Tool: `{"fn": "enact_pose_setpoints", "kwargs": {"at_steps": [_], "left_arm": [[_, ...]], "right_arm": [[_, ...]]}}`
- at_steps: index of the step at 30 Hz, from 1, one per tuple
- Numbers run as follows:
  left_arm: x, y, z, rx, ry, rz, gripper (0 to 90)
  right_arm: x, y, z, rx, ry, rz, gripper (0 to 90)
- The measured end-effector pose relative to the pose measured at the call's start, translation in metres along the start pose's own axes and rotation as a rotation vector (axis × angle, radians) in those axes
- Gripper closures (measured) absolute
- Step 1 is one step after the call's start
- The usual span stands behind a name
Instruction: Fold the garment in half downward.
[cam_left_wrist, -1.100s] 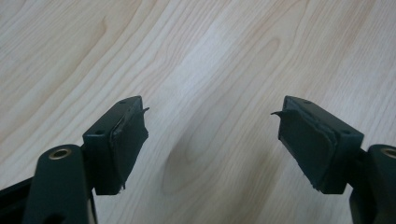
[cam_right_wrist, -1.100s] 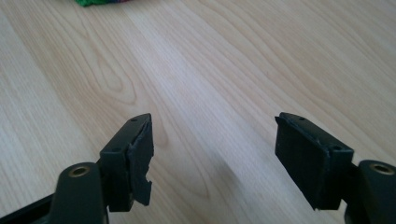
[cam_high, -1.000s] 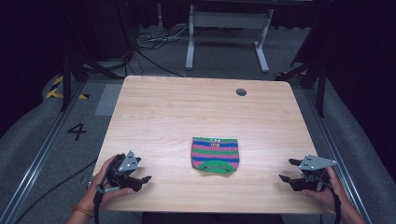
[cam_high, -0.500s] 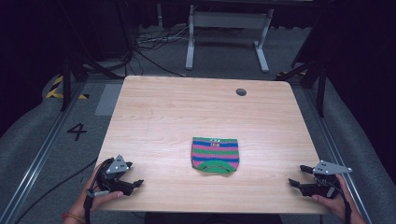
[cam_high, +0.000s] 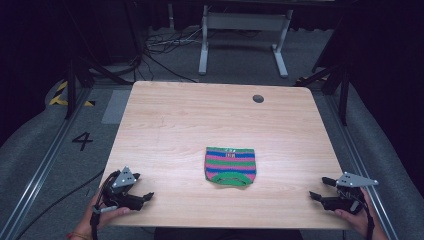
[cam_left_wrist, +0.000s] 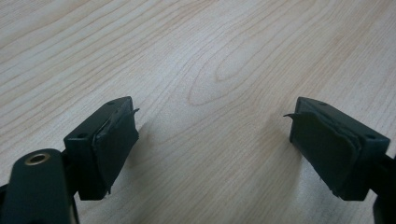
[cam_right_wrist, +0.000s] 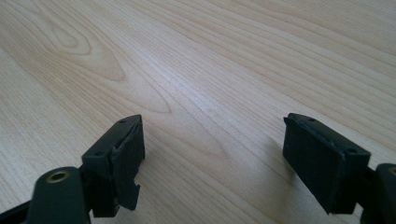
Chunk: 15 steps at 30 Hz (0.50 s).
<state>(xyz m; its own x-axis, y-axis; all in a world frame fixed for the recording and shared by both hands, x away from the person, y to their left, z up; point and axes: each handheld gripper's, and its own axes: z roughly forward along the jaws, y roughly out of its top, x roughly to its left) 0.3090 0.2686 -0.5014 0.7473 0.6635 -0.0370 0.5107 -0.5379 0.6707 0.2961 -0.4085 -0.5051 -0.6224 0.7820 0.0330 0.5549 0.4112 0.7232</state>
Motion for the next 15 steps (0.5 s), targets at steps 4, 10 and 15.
{"fn": "enact_pose_setpoints", "kwargs": {"at_steps": [4,10,15], "left_arm": [[-0.0006,-0.0002,-0.0003,0.001,0.006,-0.004,14.9],[-0.0017,-0.0006,-0.0009,0.003,0.017,-0.012,14.8],[-0.0018,-0.0006,-0.0009,0.004,0.020,-0.014,14.6]], "right_arm": [[0.0000,0.0000,0.0000,0.000,0.000,-0.001,21.2],[-0.0004,0.0000,0.0002,0.002,-0.006,0.004,19.7],[-0.0002,0.0000,0.0004,0.004,-0.013,0.009,18.5]]}}
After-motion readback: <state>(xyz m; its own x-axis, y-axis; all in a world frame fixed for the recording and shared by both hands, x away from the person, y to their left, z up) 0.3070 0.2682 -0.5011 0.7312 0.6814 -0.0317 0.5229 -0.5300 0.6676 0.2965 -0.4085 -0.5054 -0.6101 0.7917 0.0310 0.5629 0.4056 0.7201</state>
